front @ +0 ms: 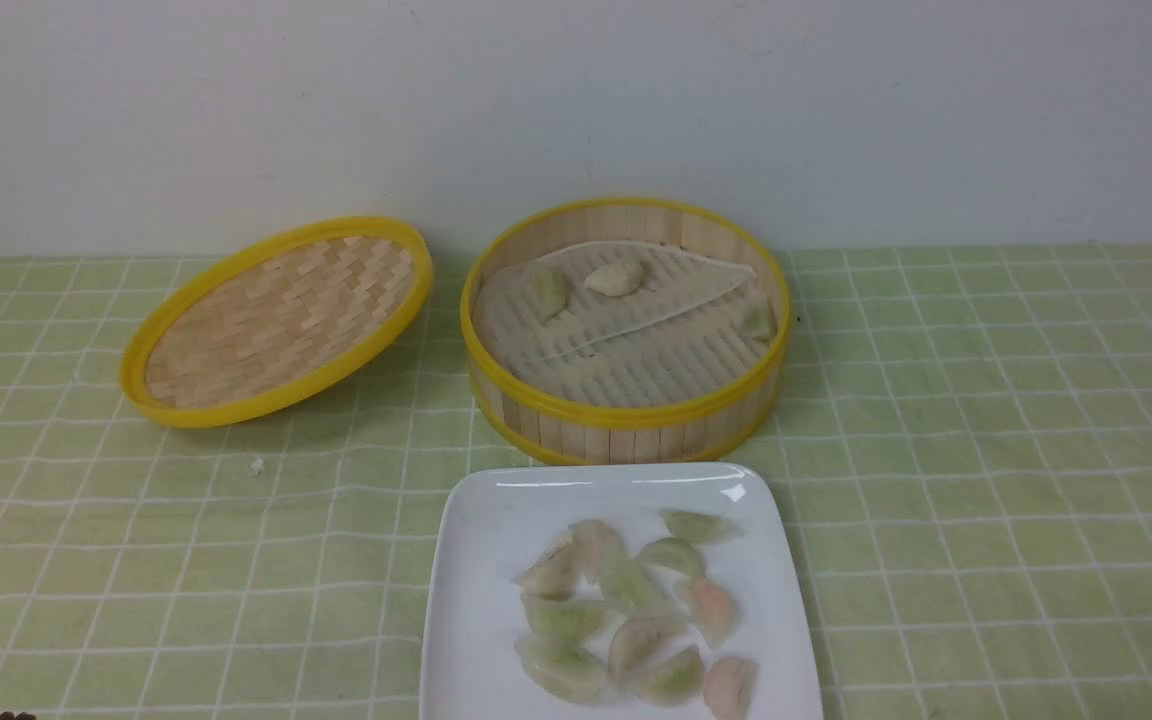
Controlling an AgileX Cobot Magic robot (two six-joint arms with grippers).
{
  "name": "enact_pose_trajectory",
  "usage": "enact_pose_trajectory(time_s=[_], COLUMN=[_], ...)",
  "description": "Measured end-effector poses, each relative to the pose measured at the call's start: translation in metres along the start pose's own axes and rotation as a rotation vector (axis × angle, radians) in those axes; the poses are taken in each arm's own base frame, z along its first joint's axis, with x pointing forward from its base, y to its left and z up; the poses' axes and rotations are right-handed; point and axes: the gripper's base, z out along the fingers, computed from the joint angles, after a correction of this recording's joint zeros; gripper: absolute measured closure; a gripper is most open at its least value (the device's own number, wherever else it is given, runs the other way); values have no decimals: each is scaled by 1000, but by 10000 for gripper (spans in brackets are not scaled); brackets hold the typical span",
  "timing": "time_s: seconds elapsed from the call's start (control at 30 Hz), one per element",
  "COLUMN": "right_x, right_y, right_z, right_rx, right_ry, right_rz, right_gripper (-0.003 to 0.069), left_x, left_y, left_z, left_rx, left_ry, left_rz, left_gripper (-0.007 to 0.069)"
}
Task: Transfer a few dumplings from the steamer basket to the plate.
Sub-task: Use the left arm to grab a dumpling from the steamer
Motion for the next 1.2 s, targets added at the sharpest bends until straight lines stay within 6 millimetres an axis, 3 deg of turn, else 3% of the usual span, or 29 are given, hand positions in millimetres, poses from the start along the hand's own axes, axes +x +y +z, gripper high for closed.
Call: enact_pose_trajectory(time_s=[0.7,0.77,0.93,1.2], right_x=[0,0,0,0], right_y=[0,0,0,0], right_z=[0,0,0,0], right_rx=[0,0,0,0], right_ry=[0,0,0,0], right_rz=[0,0,0,0], right_gripper=[673,673,673,673], left_x=[-2,-6,-21,-37], left_y=[0,0,-2,12], left_z=[0,0,-2,-9], left_rx=[-2,8,90,87], left_ry=[-29,-76,-235,-461], left_rz=[-19,-94,-577,-991], left_gripper=[631,631,631,631])
